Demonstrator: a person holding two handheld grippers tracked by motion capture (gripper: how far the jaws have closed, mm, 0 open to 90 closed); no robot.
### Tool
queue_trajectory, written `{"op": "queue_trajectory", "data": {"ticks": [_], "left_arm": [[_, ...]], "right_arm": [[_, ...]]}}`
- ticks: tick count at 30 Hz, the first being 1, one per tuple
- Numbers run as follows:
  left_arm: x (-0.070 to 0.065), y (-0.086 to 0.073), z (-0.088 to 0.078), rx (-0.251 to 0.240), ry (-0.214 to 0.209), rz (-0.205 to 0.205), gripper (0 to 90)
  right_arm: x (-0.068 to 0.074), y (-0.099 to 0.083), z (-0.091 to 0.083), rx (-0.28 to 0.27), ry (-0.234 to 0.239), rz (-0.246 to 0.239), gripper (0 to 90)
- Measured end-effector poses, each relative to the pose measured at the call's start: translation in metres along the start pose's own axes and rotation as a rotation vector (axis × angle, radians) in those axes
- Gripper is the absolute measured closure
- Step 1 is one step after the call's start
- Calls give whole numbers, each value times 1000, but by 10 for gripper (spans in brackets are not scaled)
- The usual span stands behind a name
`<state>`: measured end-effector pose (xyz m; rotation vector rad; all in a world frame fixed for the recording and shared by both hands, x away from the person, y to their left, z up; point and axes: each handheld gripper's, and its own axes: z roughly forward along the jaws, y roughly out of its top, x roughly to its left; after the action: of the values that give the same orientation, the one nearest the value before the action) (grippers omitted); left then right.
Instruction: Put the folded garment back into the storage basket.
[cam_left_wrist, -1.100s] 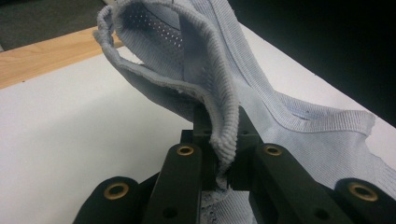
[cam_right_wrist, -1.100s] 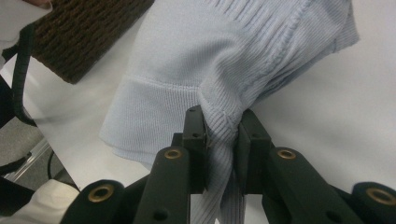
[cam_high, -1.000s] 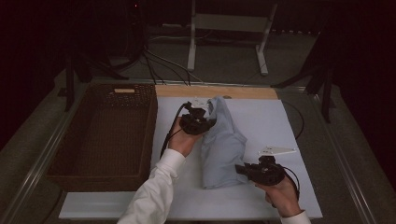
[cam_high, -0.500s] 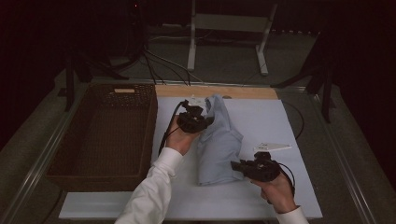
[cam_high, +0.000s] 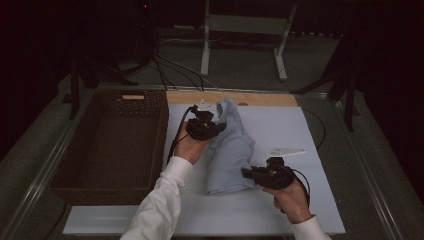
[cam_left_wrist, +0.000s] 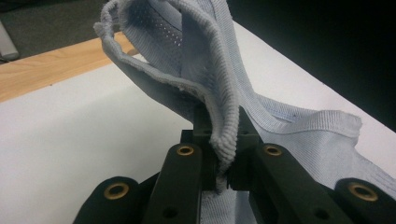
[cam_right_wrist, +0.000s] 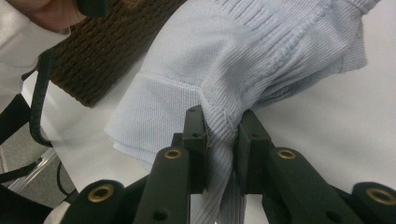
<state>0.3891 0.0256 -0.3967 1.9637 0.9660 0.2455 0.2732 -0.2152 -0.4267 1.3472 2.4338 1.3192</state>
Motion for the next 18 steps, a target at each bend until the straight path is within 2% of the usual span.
{"op": "queue_trajectory", "data": {"ticks": [18], "left_arm": [[4,5,-10,-14,16,8,857]], "right_arm": [[7,17,5,-39,35,15,773]]}}
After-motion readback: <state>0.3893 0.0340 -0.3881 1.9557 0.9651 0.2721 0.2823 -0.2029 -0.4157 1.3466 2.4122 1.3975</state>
